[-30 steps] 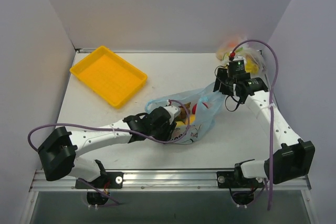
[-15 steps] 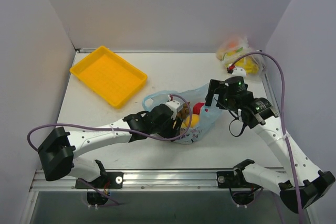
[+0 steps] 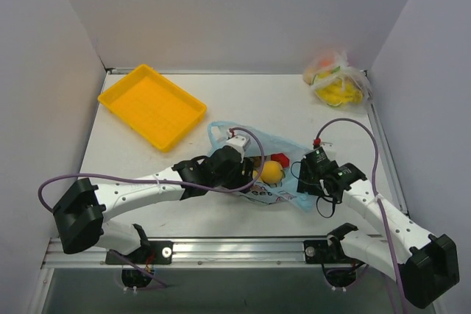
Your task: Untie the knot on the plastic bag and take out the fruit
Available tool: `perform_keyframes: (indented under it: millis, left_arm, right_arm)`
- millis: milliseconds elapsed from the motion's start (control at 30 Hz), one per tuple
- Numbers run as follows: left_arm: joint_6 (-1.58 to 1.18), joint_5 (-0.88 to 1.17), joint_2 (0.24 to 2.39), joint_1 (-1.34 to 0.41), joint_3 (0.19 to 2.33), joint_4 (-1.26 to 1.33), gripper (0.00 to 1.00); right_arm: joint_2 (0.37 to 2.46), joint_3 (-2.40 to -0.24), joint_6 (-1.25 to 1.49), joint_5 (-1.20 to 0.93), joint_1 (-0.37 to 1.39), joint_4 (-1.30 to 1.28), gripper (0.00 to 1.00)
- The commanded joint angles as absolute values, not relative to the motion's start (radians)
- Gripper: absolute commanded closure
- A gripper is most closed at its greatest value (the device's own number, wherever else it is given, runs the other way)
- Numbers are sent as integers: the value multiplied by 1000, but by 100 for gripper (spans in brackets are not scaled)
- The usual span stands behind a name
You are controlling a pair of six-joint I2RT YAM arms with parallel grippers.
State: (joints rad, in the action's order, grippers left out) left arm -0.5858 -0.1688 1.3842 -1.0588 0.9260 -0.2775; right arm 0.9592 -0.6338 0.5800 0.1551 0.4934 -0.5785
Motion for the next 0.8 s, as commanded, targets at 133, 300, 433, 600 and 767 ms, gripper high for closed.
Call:
perform_keyframes:
  millis: [133,300,433,600,767]
  left_arm:
    - [-689,-218,1411,-1062,1018,-169,27]
    - [-617,-210,1517,-1063,1141,-186,27]
    - [-548,-206,1663,-1063,1265,-256,26]
    - [-551,-201,1790,-1068,1345,-302,20]
    - [-586,-206,1854,-1072,1377,-316,11]
  right_arm:
    - [986,-598,597,147,532,-535,48]
    - [988,-594,600,147,534,-512,48]
    - [982,-591,600,146,535,-499,47]
    - [971,-584,598,161,535,-489,46]
    - [962,-563,607,163,535,-472,46]
